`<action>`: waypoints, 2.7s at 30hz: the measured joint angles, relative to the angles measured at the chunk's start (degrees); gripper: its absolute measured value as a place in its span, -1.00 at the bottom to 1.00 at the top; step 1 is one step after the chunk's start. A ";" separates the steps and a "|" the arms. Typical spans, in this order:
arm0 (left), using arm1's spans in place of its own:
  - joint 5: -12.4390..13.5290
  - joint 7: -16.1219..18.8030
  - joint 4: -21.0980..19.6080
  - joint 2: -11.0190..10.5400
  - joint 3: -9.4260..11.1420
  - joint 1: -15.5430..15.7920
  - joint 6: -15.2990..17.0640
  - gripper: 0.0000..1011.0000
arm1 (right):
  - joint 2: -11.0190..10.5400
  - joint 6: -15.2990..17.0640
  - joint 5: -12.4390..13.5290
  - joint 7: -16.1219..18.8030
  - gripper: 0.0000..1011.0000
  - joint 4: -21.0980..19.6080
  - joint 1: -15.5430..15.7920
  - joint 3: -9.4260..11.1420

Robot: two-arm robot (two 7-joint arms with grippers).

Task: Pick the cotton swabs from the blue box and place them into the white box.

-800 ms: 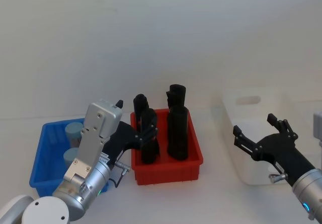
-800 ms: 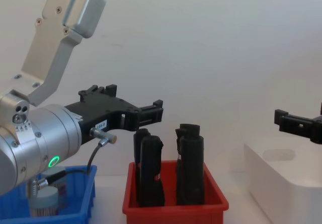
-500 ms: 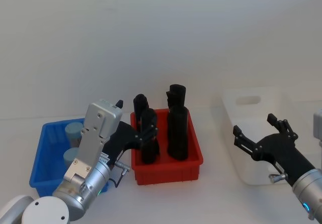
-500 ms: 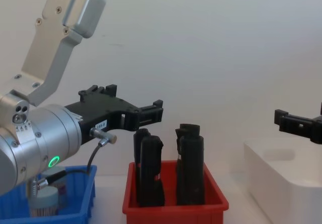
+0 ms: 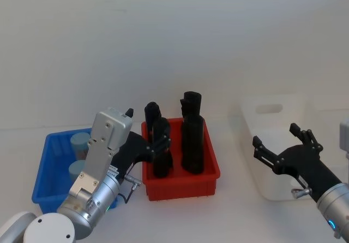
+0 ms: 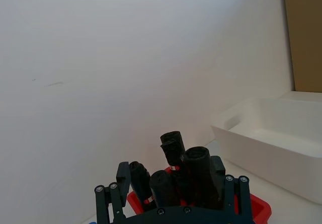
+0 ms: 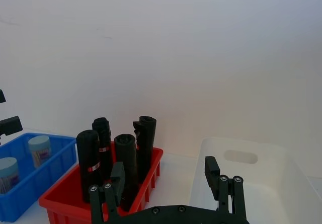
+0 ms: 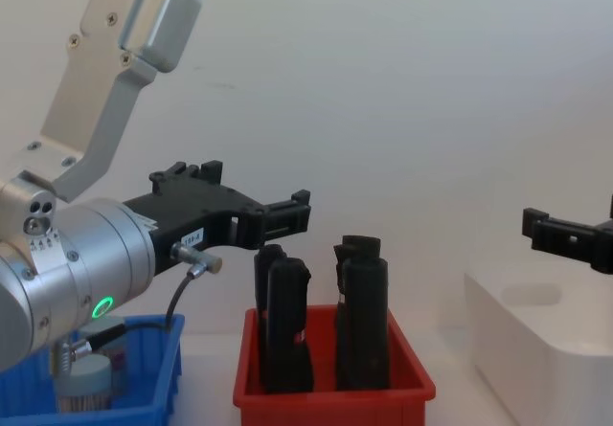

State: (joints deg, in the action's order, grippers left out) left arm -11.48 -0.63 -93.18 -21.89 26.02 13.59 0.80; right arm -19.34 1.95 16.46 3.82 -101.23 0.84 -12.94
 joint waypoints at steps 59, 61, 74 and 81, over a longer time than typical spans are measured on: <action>-3.07 -3.30 3.39 0.34 -1.99 2.32 1.92 0.99 | 0.00 0.00 0.00 0.00 0.98 0.00 0.00 0.00; -3.53 -3.44 3.85 0.40 -2.21 2.57 2.39 0.99 | 0.00 0.00 0.00 0.00 0.98 0.00 0.00 0.00; -7.29 -2.41 7.69 0.57 -4.24 4.07 6.10 0.99 | 0.00 0.00 0.00 0.00 0.98 0.00 0.00 0.00; -9.19 -0.34 8.80 0.14 -5.38 4.12 8.83 0.99 | 0.00 0.00 0.00 0.00 0.98 0.00 0.00 0.00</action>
State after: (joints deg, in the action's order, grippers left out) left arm -20.68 -0.97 -84.38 -21.76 20.65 17.70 9.63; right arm -19.34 1.95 16.46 3.82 -101.23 0.84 -12.94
